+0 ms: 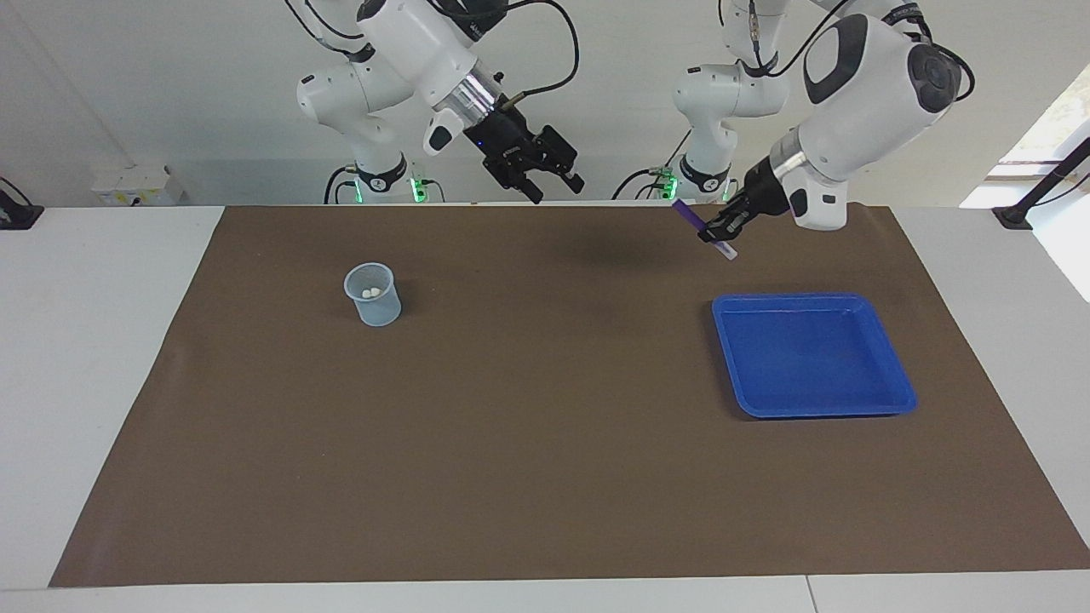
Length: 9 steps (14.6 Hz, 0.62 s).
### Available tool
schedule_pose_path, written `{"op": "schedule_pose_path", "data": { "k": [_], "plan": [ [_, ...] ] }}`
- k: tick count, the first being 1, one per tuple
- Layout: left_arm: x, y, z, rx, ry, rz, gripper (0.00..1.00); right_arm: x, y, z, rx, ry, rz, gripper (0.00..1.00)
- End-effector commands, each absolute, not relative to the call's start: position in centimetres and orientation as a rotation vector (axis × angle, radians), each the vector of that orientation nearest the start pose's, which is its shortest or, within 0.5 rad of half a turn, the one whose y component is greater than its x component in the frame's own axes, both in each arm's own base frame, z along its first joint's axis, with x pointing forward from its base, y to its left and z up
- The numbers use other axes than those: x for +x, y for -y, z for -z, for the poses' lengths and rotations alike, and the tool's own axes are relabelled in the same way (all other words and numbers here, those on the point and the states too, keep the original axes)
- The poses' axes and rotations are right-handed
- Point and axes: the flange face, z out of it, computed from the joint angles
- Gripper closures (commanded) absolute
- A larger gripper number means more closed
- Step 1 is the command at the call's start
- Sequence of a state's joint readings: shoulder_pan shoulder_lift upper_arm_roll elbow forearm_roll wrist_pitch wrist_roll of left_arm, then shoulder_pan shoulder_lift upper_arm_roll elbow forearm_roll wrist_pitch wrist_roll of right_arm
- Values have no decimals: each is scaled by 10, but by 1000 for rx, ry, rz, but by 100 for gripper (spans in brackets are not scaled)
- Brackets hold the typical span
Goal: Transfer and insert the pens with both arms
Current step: 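Lift the purple pen with the left gripper while the right gripper approaches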
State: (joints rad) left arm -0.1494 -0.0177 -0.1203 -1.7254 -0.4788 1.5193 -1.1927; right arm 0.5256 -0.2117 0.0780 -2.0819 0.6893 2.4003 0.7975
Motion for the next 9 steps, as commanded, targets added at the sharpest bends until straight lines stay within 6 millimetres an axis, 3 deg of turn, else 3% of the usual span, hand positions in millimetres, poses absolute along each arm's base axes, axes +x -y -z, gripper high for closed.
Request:
{"op": "schedule_pose_path", "data": {
  "k": [1, 6, 7, 9],
  "plan": [
    [483, 205, -557, -2772, 1737, -980, 100, 430, -333, -584, -2205, -743, 22, 0],
    [458, 208, -538, -2669, 1958, -1238, 100, 414, -350, -581, -2221, -709, -8, 0],
    [458, 208, -537, -2651, 1983, -1241, 100, 412, -353, -582, -2221, -702, -8, 3],
    [459, 210, -538, -2618, 2024, -1242, 100, 410, -355, -580, -2231, -687, -11, 19]
  ]
}}
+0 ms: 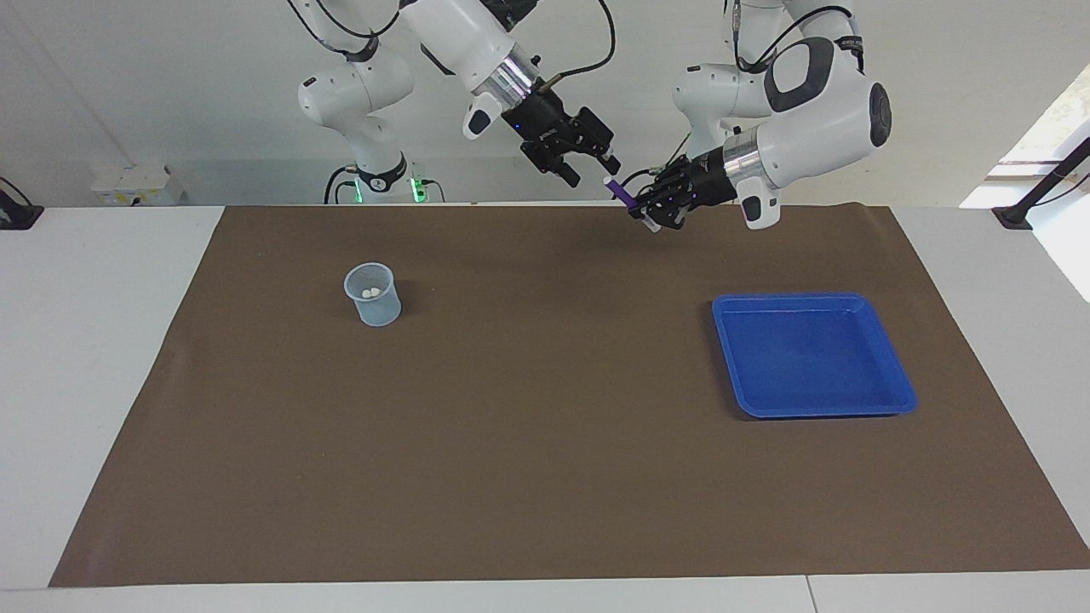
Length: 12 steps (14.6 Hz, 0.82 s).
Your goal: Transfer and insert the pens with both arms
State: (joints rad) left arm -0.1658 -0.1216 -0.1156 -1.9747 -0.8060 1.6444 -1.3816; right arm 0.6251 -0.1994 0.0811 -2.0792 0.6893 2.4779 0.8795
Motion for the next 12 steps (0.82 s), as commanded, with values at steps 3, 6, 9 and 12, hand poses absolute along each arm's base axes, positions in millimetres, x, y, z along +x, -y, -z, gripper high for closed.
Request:
{"op": "schedule_pose_path", "data": {
  "k": [3, 6, 9, 12],
  "plan": [
    [456, 218, -540, -2613, 2026, -1243, 100, 409, -354, -581, -2230, -686, -10, 30],
    [456, 221, -540, -2606, 2039, -1240, 100, 408, -356, -581, -2232, -682, -13, 35],
    [455, 221, -544, -2605, 2053, -1241, 100, 408, -356, -582, -2232, -681, -13, 50],
    [455, 221, -544, -2601, 2063, -1251, 100, 408, -356, -581, -2234, -680, -15, 72]
  ]
}}
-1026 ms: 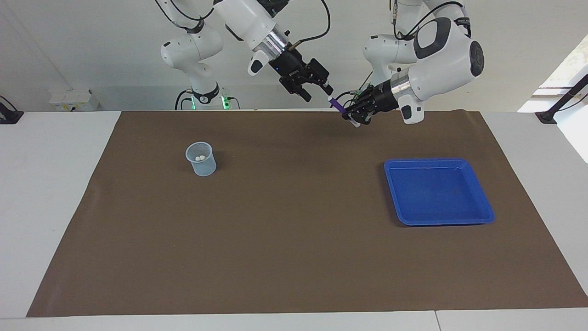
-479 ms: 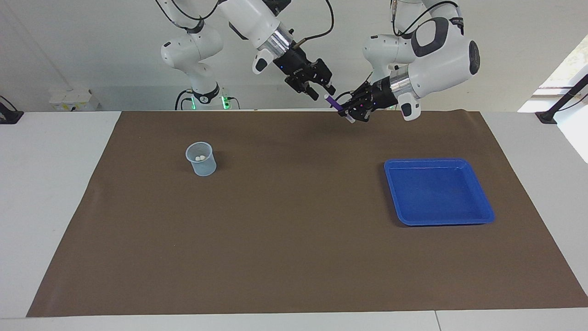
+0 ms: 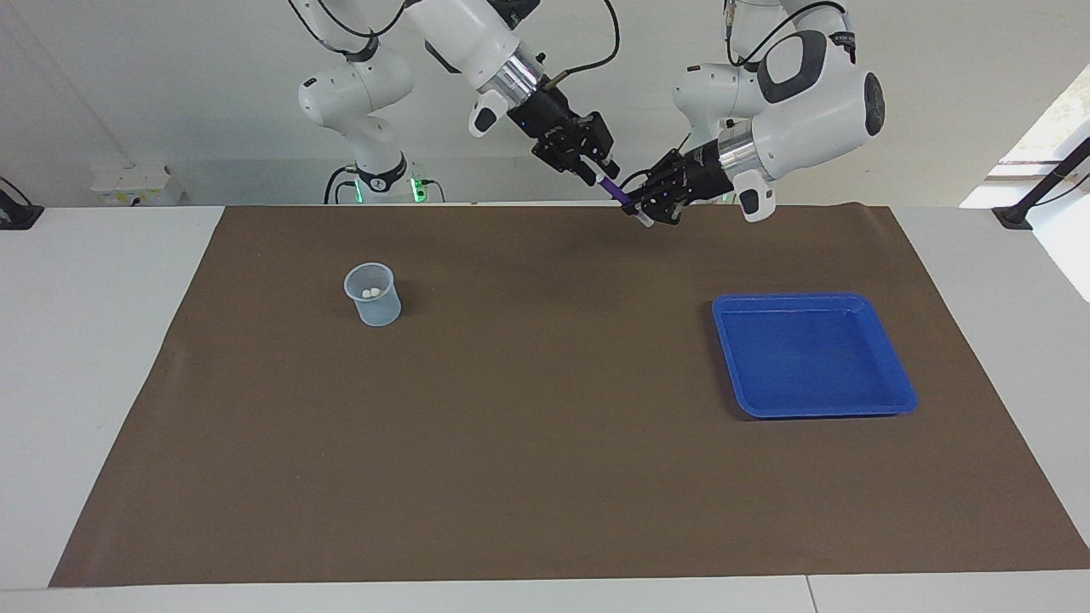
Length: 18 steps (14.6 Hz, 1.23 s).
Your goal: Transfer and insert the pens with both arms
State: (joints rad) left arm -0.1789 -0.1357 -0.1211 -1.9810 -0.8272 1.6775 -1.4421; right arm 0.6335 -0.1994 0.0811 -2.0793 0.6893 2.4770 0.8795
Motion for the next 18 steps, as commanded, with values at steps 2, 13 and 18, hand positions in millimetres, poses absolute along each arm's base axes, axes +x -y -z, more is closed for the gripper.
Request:
{"op": "schedule_pose_path", "data": {
  "k": [2, 13, 18],
  "plan": [
    [456, 221, -545, -2601, 2069, -1253, 100, 407, -356, -581, -2238, -677, -21, 100],
    [455, 226, -558, -2661, 2060, -1216, 0, 431, -331, -594, -2347, -573, -53, 100],
    [461, 224, -566, -2820, 1946, -1104, 0, 465, -262, -608, -2636, -228, -82, 100]
  ]
}}
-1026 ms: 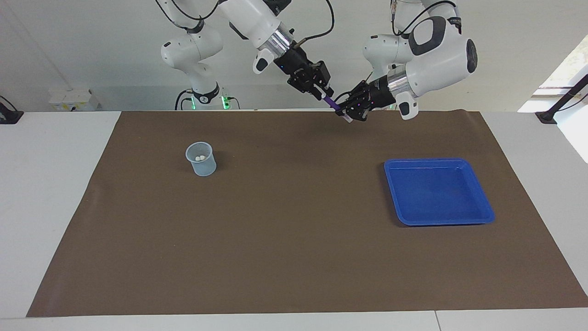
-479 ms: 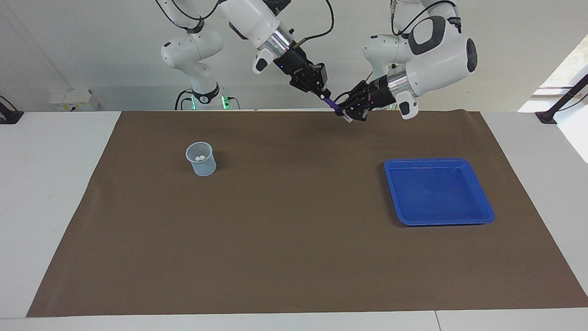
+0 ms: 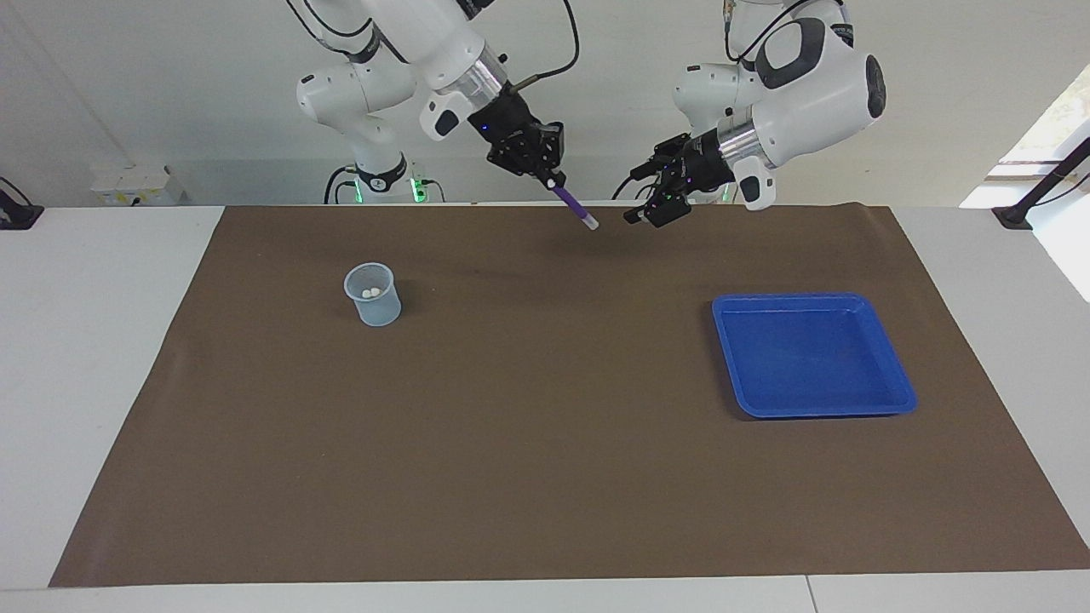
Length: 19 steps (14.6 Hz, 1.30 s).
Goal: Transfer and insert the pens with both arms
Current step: 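Open the left gripper while the right gripper inserts the purple pen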
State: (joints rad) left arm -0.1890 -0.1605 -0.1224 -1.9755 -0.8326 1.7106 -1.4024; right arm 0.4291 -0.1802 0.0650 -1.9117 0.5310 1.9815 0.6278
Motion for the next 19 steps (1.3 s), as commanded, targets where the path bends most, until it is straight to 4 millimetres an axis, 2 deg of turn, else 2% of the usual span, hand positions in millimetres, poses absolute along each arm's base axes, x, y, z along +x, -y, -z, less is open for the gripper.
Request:
{"op": "schedule_pose_path", "data": {
  "k": [1, 3, 6, 8, 9, 10, 11, 13, 14, 17, 19],
  "plan": [
    [464, 223, -569, -2854, 1920, -1051, 0, 468, -246, -605, -2690, -133, -94, 100],
    [467, 222, -575, -2888, 1900, -1021, 0, 470, -214, -597, -2819, 131, -100, 100],
    [471, 216, -579, -2894, 1923, -1001, 0, 463, -185, -587, -3014, 638, -100, 100],
    [477, 209, -580, -2940, 1868, -905, 0, 454, -167, -573, -3075, 888, -141, 100],
    [480, 208, -581, -2986, 1806, -836, 0, 449, -152, -559, -3072, 992, -175, 100],
    [481, 206, -581, -3019, 1741, -761, 0, 447, -132, -550, -3068, 1045, -179, 100],
    [483, 202, -580, -3048, 1667, -689, 0, 444, -121, -540, -3066, 1063, -197, 100],
    [488, 189, -577, -3140, 1408, -535, 0, 436, -116, -519, -3061, 1062, -248, 100],
    [490, 179, -576, -3169, 1274, -482, 0, 434, -116, -515, -3060, 1080, -199, 100],
    [497, 154, -574, -3203, 748, -324, 0, 432, -111, -496, -3038, 1138, -166, 100],
    [511, 137, -592, -3206, 494, -257, 0, 433, -107, -486, -3039, 1133, -162, 100]
  ]
}}
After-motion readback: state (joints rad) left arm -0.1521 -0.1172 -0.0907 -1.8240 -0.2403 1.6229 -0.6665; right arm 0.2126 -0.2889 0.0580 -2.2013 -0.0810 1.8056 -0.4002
